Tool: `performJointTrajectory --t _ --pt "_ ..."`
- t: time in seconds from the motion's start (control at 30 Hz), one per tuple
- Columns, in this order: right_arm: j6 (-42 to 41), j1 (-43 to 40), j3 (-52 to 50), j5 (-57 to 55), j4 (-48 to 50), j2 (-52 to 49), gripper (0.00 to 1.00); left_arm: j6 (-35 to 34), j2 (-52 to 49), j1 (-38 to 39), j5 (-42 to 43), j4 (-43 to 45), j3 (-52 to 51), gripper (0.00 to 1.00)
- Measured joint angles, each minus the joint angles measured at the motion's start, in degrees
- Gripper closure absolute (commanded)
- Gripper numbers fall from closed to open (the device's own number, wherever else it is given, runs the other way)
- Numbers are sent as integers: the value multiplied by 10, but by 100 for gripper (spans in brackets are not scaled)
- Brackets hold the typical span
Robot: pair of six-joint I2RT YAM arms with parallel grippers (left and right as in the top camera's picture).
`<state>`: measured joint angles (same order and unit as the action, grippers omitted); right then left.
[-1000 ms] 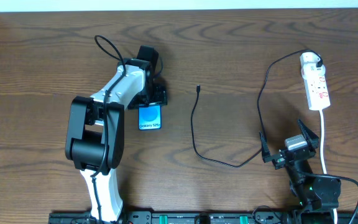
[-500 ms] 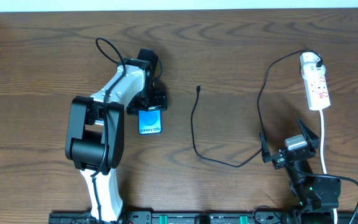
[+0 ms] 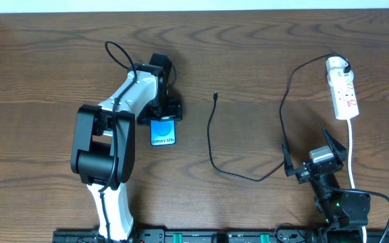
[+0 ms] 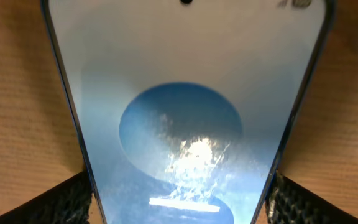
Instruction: Plug charger to phone and switch on socket
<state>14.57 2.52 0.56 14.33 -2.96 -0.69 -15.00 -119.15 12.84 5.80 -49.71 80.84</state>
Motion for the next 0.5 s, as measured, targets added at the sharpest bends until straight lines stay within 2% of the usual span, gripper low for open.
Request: performJointTrajectory --t 0.27,0.37,0.5 --pt "0 0 0 0 0 0 1 0 1 0 -6 18 0 18" --pt "0 0 0 0 0 0 1 0 1 0 -6 19 0 25" --pt "0 0 0 0 0 0 1 0 2 0 -8 19 0 25"
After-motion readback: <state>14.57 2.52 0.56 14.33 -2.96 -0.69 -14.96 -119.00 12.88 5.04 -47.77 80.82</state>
